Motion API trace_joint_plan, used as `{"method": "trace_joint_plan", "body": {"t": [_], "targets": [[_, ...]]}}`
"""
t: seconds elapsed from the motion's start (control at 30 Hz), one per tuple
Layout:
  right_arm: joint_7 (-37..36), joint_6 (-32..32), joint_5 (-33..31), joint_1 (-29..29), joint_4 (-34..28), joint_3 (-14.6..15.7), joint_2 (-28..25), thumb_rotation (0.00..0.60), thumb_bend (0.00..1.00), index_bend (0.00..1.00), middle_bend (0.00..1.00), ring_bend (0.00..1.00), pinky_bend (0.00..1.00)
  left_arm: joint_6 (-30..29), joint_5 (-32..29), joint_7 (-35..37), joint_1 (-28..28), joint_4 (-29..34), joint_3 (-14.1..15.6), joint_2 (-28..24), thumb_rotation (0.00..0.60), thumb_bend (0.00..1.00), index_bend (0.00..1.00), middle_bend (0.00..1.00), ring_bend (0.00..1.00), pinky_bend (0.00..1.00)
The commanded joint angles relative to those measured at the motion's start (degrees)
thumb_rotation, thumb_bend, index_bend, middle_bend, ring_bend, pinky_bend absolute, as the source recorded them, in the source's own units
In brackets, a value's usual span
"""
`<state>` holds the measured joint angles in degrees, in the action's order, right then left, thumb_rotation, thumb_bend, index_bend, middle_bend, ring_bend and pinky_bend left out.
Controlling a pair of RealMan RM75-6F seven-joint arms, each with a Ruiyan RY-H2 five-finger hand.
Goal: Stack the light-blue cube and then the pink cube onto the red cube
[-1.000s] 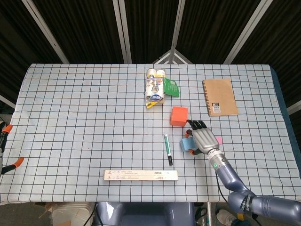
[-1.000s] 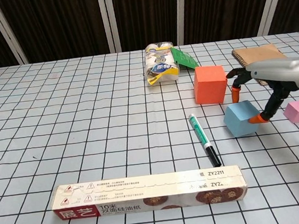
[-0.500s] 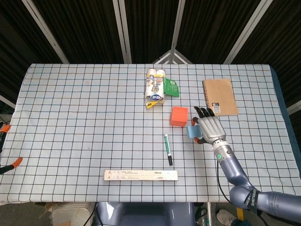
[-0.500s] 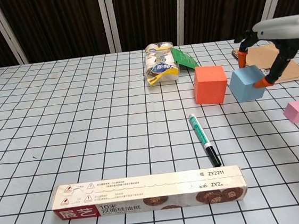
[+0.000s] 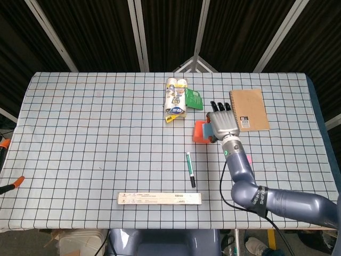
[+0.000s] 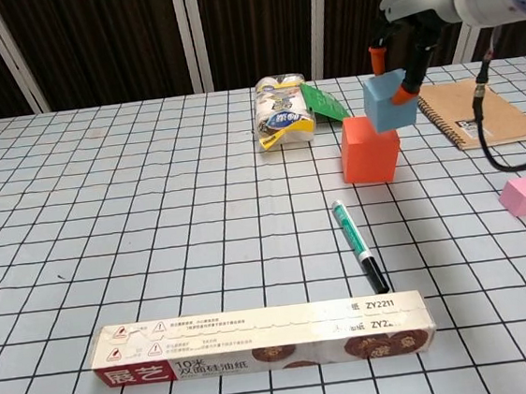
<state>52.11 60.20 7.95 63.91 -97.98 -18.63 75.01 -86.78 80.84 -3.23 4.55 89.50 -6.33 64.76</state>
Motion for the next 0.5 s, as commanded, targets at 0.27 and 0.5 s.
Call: {"method": "trace_joint_plan", "body": {"t": [0.27, 0.5], "targets": [[2.7, 2.5, -10.1, 7.3, 10.0, -4.0, 7.7, 0.6, 0.36, 0.46, 0.0, 0.0, 0.0, 1.2, -1.6, 1.2, 0.4, -0.6, -0.7, -0.3, 0.6, 0.16, 0.04, 0.0, 0.0, 0.0], [5.3, 4.1, -14.1, 9.3, 14.2, -4.5, 10.7, 0.6, 0.37, 0.46, 0.0, 0.0, 0.0, 2.3, -3.1, 2.4, 0.7, -1.3, -1.3, -0.6, 0.6, 0.16, 0.04, 0.0, 0.0, 0.0]]}}
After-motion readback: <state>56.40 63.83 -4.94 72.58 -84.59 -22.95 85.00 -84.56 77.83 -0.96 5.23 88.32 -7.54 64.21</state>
